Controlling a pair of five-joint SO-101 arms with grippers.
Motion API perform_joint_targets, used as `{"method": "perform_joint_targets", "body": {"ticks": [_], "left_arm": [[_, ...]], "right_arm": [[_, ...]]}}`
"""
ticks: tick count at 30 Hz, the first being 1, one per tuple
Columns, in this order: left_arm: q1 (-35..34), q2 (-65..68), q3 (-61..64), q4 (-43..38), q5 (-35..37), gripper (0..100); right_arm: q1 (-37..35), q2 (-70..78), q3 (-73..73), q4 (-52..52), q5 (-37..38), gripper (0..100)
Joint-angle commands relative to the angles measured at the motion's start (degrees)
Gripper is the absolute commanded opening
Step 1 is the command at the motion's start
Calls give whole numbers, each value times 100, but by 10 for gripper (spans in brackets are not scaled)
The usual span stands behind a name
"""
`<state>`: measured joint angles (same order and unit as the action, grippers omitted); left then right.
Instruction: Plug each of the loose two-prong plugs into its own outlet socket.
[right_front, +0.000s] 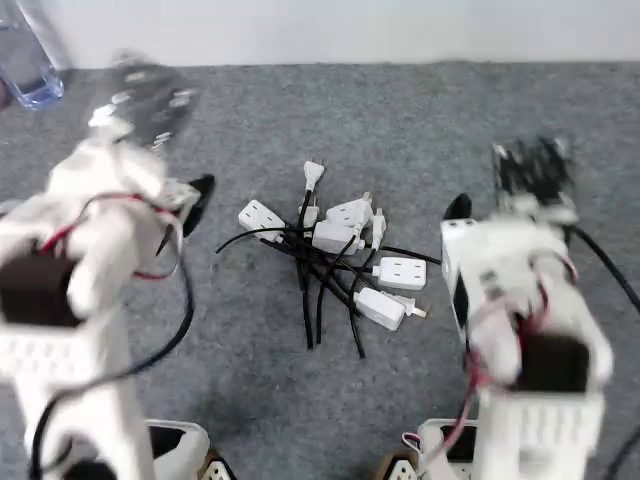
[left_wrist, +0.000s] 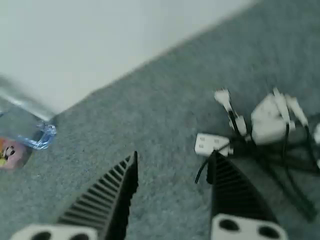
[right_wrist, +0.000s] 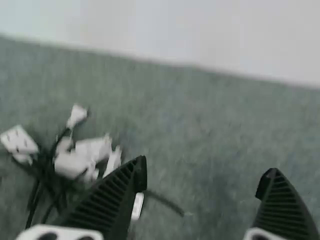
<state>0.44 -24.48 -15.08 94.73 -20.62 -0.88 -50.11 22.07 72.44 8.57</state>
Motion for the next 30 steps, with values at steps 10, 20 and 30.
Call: {"method": "perform_joint_targets", "body": {"ticks": [10,20,30], "left_arm": [[-53,1723,-356,-114,-2374,224],[-519,3596,-374,-1521,-3042,224],[-492,5055,-382,-2048,-4466,223]], "right_arm": [[-66,2914,-448,330,-105,351],[-558,4110,132,-699,-466,351],[-848,4769,835,-1991,-774,351]]}}
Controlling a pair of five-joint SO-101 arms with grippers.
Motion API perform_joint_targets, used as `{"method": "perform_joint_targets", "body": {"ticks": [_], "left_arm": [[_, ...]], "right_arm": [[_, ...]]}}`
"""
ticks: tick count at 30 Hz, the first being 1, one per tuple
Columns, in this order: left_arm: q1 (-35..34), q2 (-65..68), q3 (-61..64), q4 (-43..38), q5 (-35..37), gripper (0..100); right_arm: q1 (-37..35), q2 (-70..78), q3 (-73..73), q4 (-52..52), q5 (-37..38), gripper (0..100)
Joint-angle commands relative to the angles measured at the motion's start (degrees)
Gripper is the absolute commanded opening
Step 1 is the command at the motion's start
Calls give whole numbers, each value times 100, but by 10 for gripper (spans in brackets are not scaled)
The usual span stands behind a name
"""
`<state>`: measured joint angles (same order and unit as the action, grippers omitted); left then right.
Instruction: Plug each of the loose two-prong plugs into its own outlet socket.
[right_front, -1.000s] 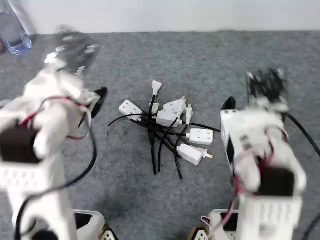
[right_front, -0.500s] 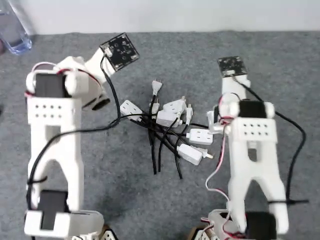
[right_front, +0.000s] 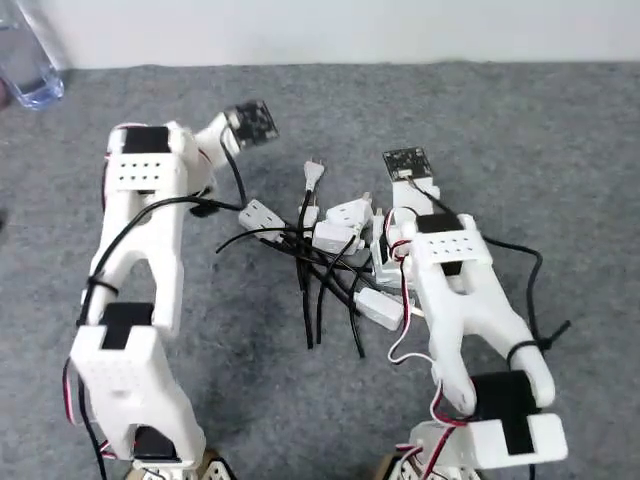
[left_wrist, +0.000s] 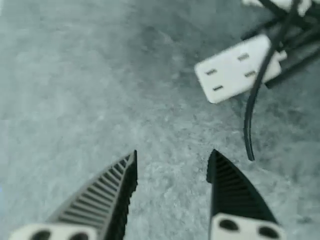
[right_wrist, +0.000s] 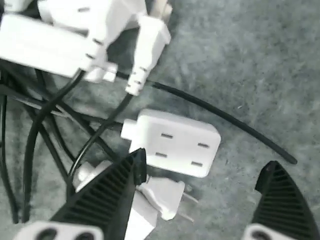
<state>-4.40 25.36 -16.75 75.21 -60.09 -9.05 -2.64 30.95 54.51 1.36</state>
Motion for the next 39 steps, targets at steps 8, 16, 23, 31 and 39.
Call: {"method": "perform_joint_targets", "body": {"ticks": [8,16,23,31,39], "left_arm": [[571,484,-356,-229,-1389,223],[932,1187,-1103,-352,-1433,222],[941,1240,-1226,-123,-1407,220],[976,1213,-1270,695,-1398,116],[668,1275,-1051,387,-1398,123]], "right_arm": [[690,224,-273,-233,308,351],[804,954,-888,31,308,351],[796,1367,-1336,418,308,351],[778,1385,-1327,426,316,351],[760,1385,-1310,426,308,352]]}}
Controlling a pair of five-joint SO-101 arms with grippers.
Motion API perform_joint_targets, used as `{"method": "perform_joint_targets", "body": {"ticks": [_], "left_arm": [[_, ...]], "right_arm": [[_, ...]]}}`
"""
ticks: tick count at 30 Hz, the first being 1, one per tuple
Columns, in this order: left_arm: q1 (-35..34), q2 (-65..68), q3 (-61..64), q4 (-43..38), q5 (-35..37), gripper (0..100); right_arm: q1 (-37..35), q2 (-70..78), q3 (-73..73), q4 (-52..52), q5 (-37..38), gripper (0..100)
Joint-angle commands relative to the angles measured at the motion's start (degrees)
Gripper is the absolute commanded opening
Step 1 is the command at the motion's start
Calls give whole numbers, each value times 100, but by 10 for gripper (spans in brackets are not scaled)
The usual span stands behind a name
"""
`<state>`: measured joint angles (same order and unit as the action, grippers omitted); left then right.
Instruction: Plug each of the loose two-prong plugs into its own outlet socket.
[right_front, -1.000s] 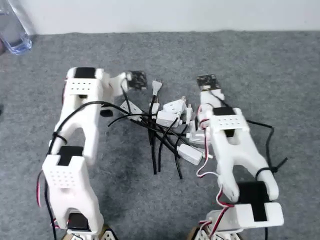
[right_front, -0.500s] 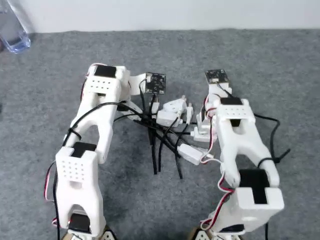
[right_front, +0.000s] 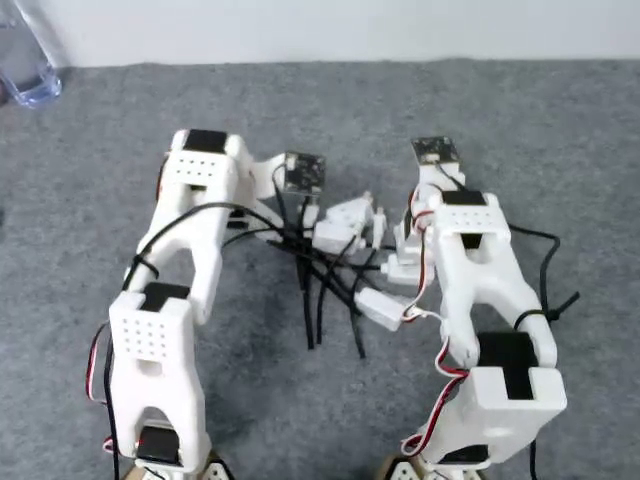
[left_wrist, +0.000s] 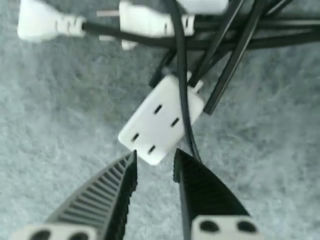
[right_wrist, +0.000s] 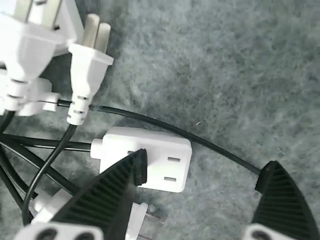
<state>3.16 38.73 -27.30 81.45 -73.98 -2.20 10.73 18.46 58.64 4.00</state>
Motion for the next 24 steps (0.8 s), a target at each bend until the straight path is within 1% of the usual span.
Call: {"method": "perform_joint_targets", "body": {"ticks": [1,5,9,13,17,21,24], "left_arm": [[-114,-53,92,-396,-9,130],[-114,-53,435,-879,-9,190],[-79,-53,497,-993,-9,232],[-97,-26,532,-1090,-88,233],[-114,325,655,-1231,-404,233],[0,554,629,-1503,-404,232],[88,545,637,-1512,-396,232]], "right_arm": [[40,48,-62,13,44,352],[-40,92,-53,13,53,352],[-48,92,-53,13,79,352],[-57,101,-53,13,79,352],[-57,101,-53,13,79,352],[-57,101,-53,4,88,352],[-57,101,-53,4,88,352]]}}
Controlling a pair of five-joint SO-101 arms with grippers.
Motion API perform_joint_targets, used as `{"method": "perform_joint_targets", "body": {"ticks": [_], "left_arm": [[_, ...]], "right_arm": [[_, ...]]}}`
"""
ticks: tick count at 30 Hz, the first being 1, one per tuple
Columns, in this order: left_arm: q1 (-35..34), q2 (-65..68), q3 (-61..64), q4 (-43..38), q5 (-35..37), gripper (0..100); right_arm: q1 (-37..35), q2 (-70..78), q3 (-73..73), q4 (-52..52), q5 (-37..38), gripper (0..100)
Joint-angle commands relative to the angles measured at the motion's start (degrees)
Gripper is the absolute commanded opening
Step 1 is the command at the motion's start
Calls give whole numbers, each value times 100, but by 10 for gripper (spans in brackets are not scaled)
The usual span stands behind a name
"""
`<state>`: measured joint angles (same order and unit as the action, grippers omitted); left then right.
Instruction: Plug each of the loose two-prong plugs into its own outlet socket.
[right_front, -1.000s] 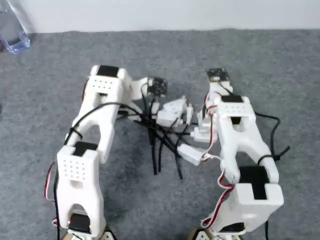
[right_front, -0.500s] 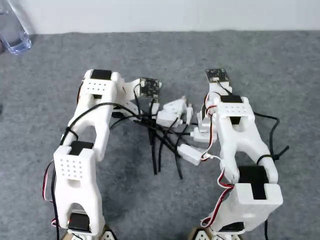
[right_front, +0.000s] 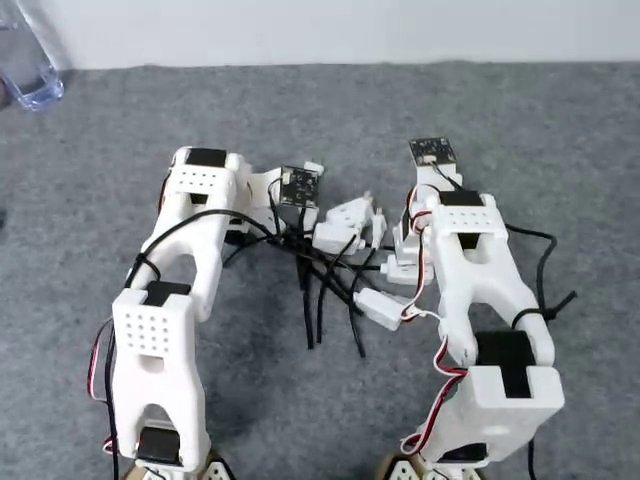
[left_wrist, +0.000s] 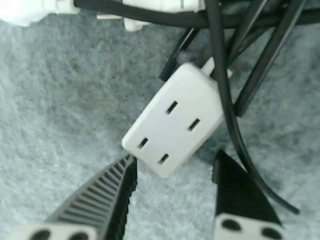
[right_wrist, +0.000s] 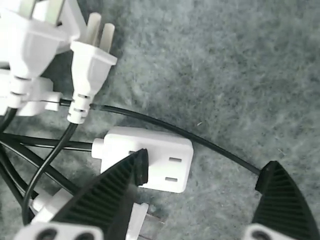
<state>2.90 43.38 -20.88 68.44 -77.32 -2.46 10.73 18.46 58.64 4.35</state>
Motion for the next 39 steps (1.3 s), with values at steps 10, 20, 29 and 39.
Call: {"method": "perform_joint_targets", "body": {"ticks": [10,20,29,39], "left_arm": [[440,-290,-22,149,-44,232],[598,-343,13,114,-35,231],[818,-325,13,1073,-35,16],[264,-378,-4,1468,-44,12]], "right_arm": [[-40,92,-53,4,53,352],[-40,92,-53,13,62,353],[-40,84,-53,13,62,352],[-40,92,-53,13,62,352]]}}
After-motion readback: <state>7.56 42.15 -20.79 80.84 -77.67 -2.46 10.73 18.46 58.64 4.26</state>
